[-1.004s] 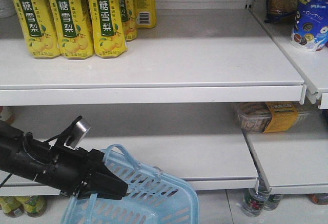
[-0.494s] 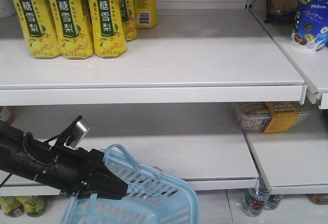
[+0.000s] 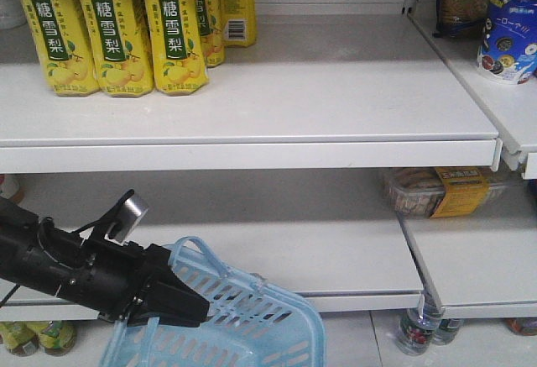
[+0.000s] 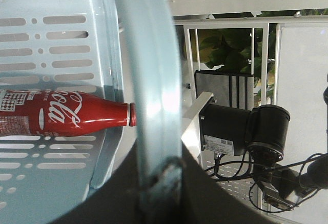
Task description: Place coke in basket with both arms
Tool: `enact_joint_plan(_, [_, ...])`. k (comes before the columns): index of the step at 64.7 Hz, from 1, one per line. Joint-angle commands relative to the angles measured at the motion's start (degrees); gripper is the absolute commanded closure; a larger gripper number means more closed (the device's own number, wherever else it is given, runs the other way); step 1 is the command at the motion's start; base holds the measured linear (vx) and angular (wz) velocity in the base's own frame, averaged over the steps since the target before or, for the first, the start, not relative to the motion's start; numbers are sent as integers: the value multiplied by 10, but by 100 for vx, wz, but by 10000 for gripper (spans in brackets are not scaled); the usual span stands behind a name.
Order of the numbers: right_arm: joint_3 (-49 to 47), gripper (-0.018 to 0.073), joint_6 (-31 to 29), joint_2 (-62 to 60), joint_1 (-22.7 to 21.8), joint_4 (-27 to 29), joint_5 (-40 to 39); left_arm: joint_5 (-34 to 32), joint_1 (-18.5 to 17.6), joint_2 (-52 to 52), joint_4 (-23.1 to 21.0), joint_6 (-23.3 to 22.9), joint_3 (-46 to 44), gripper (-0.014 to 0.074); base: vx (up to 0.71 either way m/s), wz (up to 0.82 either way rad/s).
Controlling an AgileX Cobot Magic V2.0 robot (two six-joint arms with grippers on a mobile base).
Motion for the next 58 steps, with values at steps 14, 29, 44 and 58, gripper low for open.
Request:
enact_joint_plan(14, [-14,568,1,-2,-1,-15,-41,42,-1,-26,-67,10,-14,603,0,0])
enact_joint_plan(29, [-14,568,1,-2,-1,-15,-41,42,-1,-26,-67,10,-14,603,0,0])
enact_joint_plan(44, [-14,568,1,-2,-1,-15,-41,42,-1,-26,-67,10,-14,603,0,0])
enact_joint_plan(58, [-14,568,1,-2,-1,-15,-41,42,-1,-42,-41,10,-14,603,0,0])
